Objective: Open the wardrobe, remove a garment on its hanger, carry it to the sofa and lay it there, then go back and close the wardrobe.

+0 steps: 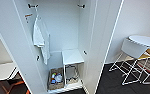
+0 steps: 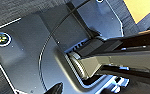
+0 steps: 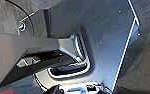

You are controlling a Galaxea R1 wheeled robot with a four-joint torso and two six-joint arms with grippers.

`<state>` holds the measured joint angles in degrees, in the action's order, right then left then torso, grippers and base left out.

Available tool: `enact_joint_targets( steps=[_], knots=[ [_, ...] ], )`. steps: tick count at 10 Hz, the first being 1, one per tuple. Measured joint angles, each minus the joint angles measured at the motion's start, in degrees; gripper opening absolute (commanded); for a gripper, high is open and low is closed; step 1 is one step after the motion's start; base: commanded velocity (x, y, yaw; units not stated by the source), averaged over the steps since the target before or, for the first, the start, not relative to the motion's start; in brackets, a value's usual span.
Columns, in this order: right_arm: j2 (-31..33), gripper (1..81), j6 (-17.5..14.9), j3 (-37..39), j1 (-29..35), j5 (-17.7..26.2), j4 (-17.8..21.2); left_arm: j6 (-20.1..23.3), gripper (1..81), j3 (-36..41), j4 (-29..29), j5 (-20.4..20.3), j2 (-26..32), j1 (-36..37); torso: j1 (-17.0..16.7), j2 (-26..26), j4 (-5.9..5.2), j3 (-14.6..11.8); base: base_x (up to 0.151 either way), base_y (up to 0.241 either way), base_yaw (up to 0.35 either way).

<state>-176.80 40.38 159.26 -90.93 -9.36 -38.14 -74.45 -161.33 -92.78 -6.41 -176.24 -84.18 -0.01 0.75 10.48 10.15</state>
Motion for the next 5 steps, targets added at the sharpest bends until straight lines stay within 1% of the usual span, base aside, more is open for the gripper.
enact_joint_targets(
  steps=[2, 5],
  knots=[
    [0.09, 81.1, 0.0, 0.11, -0.44, 0.24, -0.02, -0.24, 81.1, 0.0, 0.04, -0.04, -0.13, -1.22, -0.07, 0.11, 0.0, -0.04, 0.139, 0.0, 0.0],
    [0.0, 81.1, -0.02, 0.11, 0.28, -0.02, -0.02, -0.39, 81.1, -0.06, 1.5, 0.02, -0.09, -0.35, 0.03, 0.07, 0.0, -0.02, 0.16, 0.0, 0.0]
  ],
)
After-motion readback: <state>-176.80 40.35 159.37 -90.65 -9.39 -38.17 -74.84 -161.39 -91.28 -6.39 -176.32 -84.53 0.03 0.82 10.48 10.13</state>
